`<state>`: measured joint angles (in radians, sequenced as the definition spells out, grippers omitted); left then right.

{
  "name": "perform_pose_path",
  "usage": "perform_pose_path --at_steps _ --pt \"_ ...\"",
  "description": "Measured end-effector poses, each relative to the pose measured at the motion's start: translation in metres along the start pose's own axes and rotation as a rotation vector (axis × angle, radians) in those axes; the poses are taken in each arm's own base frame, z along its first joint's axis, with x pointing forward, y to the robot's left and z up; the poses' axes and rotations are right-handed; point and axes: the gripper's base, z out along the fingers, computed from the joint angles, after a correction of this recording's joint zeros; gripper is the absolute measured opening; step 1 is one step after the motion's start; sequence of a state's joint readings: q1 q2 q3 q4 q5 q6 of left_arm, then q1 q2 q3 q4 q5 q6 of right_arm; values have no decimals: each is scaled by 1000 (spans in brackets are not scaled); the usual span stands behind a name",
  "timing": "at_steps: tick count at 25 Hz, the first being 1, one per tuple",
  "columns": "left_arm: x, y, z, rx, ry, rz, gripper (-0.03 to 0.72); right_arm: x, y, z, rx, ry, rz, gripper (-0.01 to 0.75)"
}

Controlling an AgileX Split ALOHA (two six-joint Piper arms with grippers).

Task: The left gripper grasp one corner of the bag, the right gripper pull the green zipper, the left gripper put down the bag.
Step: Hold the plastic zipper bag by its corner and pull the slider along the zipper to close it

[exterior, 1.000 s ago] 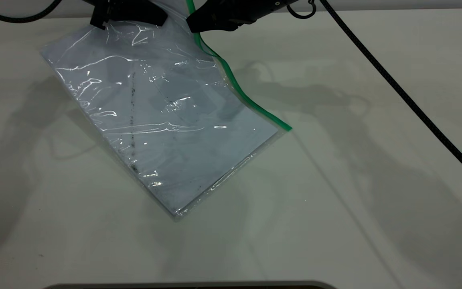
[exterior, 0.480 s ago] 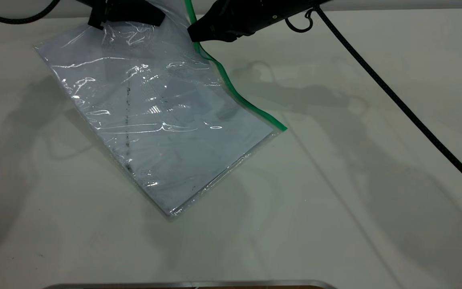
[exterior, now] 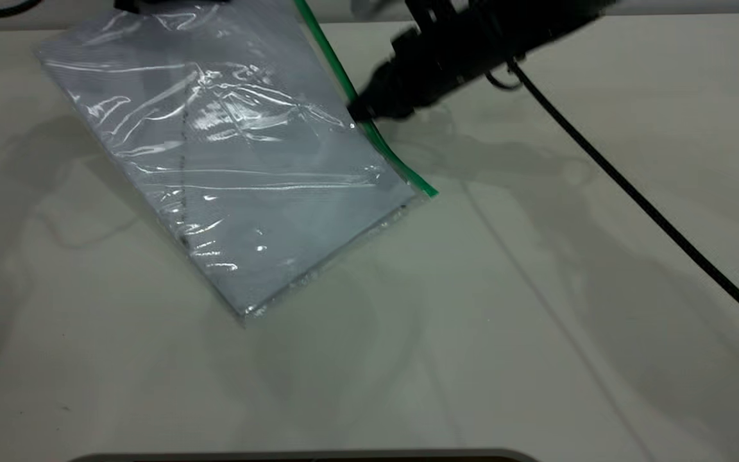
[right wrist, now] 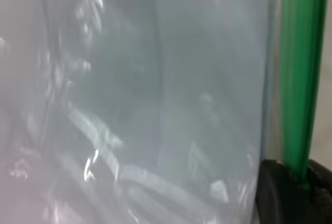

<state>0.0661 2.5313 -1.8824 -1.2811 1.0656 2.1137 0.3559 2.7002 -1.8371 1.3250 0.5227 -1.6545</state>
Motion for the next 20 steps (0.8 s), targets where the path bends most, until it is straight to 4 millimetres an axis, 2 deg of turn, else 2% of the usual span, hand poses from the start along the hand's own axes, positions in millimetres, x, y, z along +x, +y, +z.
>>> perform_pose_path --at_steps 4,13,20 --pt "1 1 -2 -8 -5 -5 53 10 -7 -6 -31 65 8 53" --pt "-1 7 -4 -66 -7 -13 53 48 -43 -37 -111 218 130 57" --pt "-2 6 -3 -56 -4 -9 53 49 -42 -45 -171 241 147 73"
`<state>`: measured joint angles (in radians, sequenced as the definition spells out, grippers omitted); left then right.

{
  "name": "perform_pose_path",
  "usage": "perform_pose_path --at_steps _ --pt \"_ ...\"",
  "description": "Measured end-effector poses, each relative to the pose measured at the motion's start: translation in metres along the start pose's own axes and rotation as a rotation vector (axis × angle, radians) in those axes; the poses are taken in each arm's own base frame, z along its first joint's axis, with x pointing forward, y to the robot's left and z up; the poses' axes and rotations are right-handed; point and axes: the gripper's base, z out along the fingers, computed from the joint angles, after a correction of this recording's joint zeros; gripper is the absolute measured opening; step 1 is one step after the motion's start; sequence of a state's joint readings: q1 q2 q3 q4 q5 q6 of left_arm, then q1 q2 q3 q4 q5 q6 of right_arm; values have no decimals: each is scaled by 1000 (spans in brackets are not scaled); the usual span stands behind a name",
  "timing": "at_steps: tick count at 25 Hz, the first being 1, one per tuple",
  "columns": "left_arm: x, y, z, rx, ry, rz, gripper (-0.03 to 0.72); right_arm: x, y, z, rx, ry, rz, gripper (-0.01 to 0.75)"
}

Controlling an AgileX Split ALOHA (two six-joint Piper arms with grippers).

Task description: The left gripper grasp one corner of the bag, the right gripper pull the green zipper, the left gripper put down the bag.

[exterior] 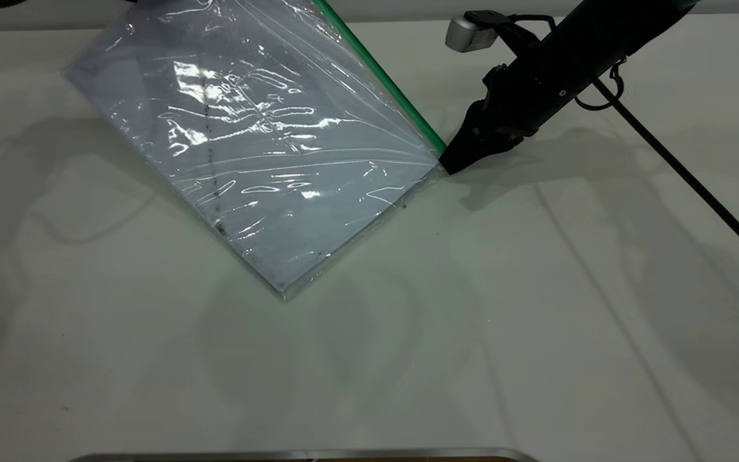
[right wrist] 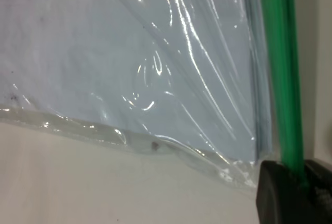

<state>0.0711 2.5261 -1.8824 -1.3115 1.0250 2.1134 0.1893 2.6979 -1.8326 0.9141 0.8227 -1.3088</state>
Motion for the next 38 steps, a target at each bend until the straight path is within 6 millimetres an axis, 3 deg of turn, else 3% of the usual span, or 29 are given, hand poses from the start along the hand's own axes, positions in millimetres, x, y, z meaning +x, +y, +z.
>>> perform_pose_path --at_steps 4,6,9,11,16,19,22,26,28,30,33,38 --pt "3 5 -3 -44 25 -1 53 -4 -1 -18 40 37 -65 188" --pt "6 5 1 -53 44 -10 53 -17 -1 -36 81 10 -92 302" --pt "10 0 20 -38 58 -39 53 -48 10 -74 144 -64 -128 463" --pt "16 -8 41 -11 72 -66 53 -65 20 -99 166 -107 -140 524" --pt "37 -24 87 -33 150 -205 56 -98 55 -160 162 -181 -170 524" --pt "41 -23 92 -69 168 -312 82 -108 74 -185 139 -195 -165 491" --pt "43 -21 89 -91 169 -424 178 -112 89 -202 108 -193 -143 478" --pt "34 -14 70 -100 163 -559 431 -114 111 -229 76 -162 -113 475" --pt "16 -7 49 -107 162 -600 558 -116 126 -250 95 -144 -102 475" --pt "-6 -2 24 -107 174 -661 629 -116 144 -276 132 -123 -93 474" --pt "-48 -3 -20 -88 213 -744 651 -113 170 -313 207 -108 -68 459" --pt "-121 -30 -82 -89 413 -762 567 -99 202 -357 341 -123 58 443"
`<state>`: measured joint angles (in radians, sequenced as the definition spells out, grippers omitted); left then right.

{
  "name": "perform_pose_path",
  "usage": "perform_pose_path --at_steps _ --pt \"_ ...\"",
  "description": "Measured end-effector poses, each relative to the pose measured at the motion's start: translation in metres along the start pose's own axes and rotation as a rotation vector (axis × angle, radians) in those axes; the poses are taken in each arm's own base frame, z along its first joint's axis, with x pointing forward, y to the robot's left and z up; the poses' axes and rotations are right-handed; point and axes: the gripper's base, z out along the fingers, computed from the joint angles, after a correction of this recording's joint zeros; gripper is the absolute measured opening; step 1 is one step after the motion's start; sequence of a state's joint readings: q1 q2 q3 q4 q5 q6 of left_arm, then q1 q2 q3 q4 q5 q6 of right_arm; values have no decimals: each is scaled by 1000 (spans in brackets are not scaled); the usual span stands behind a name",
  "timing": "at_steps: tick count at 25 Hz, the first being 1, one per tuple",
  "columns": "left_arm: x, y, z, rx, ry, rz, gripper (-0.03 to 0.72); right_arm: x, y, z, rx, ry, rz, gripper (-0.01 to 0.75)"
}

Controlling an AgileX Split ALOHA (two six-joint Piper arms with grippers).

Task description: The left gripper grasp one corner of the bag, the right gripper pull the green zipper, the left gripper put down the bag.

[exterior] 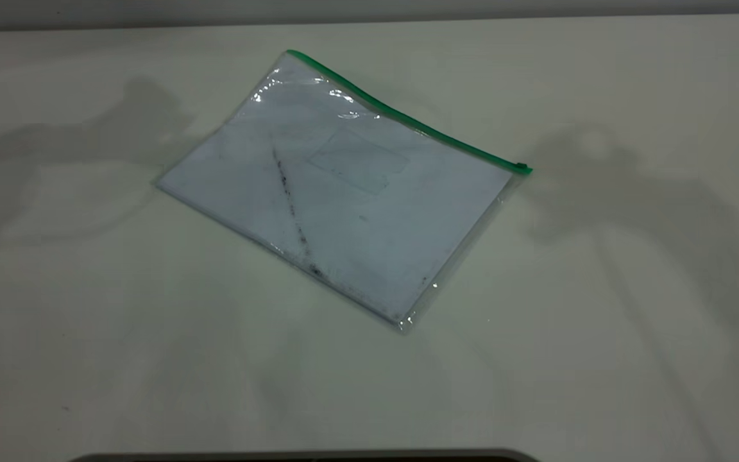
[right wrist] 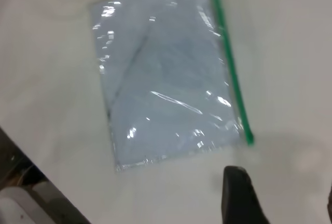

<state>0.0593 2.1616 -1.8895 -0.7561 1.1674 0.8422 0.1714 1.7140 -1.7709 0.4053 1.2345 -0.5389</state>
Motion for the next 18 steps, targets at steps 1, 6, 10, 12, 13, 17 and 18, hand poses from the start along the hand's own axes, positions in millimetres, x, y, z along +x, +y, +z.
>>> perform_pose_path --at_steps 1,6,10,12,13,17,18 --pt "-4 -11 -16 -45 -1 8 550 4 4 -9 20 -4 28 442" --pt "-8 -57 -85 -289 -6 -24 527 45 22 -38 123 54 136 442" --pt "-4 -100 -137 -445 -77 -66 522 99 40 -48 181 141 200 440" --pt "7 -123 -156 -487 -106 -78 522 128 49 -46 192 188 232 440" --pt "15 -130 -160 -493 -104 -93 522 144 54 -44 199 216 249 440" --pt "57 -160 -162 -485 -72 -131 522 204 72 -36 217 294 322 440" --pt "71 -165 -158 -477 -52 -144 522 217 75 -32 222 301 339 440"
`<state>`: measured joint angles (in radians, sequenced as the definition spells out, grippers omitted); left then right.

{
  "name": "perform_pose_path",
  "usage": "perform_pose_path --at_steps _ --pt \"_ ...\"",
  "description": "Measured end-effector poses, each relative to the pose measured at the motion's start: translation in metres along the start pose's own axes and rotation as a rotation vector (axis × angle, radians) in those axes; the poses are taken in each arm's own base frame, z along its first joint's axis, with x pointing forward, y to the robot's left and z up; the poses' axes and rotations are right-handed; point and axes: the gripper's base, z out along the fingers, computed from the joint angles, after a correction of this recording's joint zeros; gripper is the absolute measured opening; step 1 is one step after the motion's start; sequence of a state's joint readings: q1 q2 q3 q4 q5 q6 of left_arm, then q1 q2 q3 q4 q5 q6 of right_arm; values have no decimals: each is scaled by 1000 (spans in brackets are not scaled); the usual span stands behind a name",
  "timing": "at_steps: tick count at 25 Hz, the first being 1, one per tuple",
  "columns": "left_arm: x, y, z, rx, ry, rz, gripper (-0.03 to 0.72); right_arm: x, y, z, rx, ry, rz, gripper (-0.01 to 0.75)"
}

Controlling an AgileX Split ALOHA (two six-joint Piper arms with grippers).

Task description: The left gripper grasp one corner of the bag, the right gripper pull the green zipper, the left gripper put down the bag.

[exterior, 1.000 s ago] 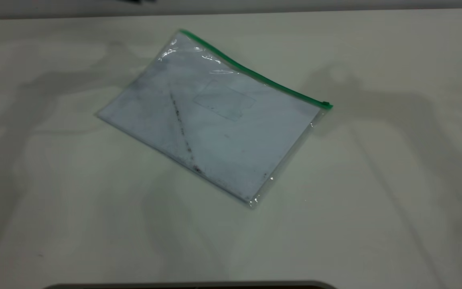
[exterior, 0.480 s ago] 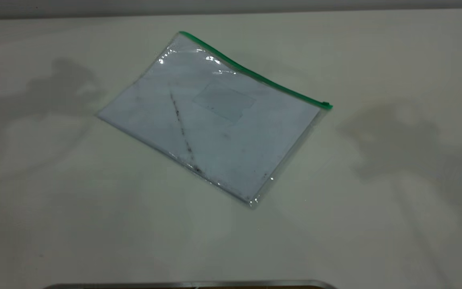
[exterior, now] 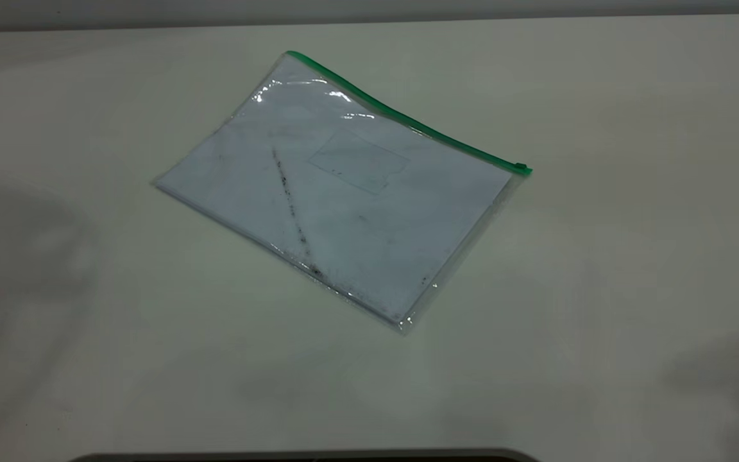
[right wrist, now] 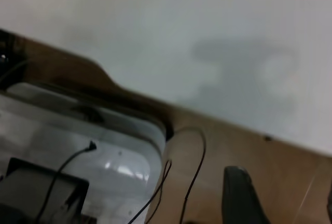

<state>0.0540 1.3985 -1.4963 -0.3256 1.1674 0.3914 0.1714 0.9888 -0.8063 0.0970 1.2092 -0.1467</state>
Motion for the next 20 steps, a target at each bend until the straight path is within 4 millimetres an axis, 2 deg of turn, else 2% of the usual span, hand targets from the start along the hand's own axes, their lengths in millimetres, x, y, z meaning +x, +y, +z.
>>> perform_pose_path --at_steps 6,9,15,20 --pt "84 -19 11 1 140 -56 522 58 2 21 30 -46 61 440" --pt "125 -29 20 10 197 -104 522 78 1 28 66 -88 64 440" --pt "194 -43 36 -15 253 -176 522 88 0 18 105 -205 78 440" --pt "242 -44 40 -145 254 -181 522 91 0 16 106 -227 80 440"
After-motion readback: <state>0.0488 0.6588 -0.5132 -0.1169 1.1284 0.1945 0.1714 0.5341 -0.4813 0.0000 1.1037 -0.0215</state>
